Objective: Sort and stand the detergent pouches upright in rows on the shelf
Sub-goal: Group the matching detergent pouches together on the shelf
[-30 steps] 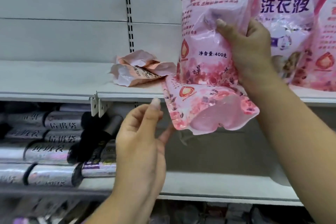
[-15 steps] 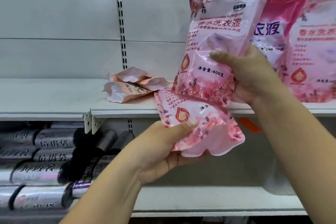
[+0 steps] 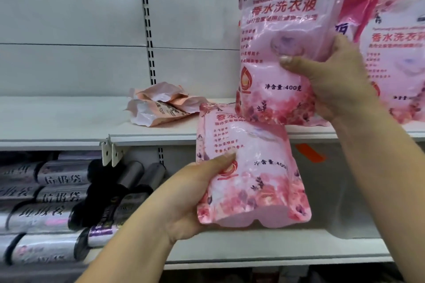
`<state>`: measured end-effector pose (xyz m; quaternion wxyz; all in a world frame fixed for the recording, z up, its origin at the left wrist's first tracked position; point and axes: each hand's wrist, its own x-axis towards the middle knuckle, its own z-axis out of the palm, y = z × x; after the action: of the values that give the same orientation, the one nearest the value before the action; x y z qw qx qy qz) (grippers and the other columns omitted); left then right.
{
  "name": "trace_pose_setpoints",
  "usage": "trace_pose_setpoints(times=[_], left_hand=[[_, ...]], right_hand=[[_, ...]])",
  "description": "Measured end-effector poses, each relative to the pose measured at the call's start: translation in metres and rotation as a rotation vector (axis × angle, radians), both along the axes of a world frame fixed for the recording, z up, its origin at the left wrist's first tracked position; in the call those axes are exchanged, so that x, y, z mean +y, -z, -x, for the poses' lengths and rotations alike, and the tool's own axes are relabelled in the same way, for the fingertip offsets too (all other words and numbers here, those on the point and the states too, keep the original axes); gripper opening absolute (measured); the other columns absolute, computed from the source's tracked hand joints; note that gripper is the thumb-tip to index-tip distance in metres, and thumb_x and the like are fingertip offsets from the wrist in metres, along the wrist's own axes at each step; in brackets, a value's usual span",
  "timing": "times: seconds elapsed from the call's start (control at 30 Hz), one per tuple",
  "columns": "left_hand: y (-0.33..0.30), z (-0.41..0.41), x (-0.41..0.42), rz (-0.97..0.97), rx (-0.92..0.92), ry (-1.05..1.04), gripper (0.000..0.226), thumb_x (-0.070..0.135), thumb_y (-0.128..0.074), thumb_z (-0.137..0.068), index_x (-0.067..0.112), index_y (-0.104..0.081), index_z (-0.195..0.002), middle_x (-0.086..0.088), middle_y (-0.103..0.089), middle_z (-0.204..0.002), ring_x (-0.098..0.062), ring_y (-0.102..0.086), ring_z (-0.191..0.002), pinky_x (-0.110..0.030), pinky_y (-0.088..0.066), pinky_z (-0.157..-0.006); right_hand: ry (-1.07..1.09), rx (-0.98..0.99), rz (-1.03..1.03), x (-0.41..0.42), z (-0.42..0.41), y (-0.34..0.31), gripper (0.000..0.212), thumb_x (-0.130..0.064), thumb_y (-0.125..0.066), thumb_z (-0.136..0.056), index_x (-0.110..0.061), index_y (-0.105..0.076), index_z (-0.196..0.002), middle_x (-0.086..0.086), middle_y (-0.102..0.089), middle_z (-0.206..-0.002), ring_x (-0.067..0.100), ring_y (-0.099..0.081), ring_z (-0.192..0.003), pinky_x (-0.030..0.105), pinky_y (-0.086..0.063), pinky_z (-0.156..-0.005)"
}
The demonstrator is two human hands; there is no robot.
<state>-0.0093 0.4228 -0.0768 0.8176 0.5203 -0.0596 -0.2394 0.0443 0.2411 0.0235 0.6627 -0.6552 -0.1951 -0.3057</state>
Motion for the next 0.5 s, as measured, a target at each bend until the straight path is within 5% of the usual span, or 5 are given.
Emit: trace_pose_setpoints(times=[0.2, 0.37, 0.5], left_hand=[[-0.024, 0.001, 0.016, -0.269, -0.284, -0.069, 0.018, 0.021, -0.061, -0.068, 0.015, -0.069, -0.083, -0.01, -0.074, -0.084, -0.022, -0.071, -0.073, -0.034, -0.058, -0.069], [-0.059, -0.005, 0.051, -0.301, -0.439, -0.309, 0.02, 0.016, -0.061, -0.062, 0.009, -0.068, -0.079, -0.013, -0.072, -0.073, -0.022, -0.069, -0.057, -0.031, -0.057, -0.05], [-0.086, -0.026, 0.076, -0.247, -0.492, -0.453, 0.012, 0.01, -0.055, -0.077, 0.005, -0.066, -0.08, -0.011, -0.072, -0.067, -0.018, -0.068, -0.052, -0.028, -0.054, -0.044]], right_hand=[[0.079, -0.176, 0.028, 0.014, 0.0, -0.012, 0.037, -0.007, -0.071, -0.075, -0.027, -0.046, -0.093, -0.004, -0.059, -0.1, 0.011, -0.063, -0.1, 0.029, -0.053, -0.088], [0.135, -0.284, -0.027, 0.035, -0.03, -0.028, 0.044, -0.012, -0.071, -0.078, -0.021, -0.042, -0.11, -0.006, -0.058, -0.103, 0.016, -0.059, -0.106, 0.032, -0.049, -0.096], [0.103, -0.235, -0.081, 0.061, -0.065, -0.047, 0.053, -0.011, -0.068, -0.081, -0.008, -0.04, -0.126, -0.009, -0.054, -0.099, 0.01, -0.055, -0.099, 0.017, -0.047, -0.09]])
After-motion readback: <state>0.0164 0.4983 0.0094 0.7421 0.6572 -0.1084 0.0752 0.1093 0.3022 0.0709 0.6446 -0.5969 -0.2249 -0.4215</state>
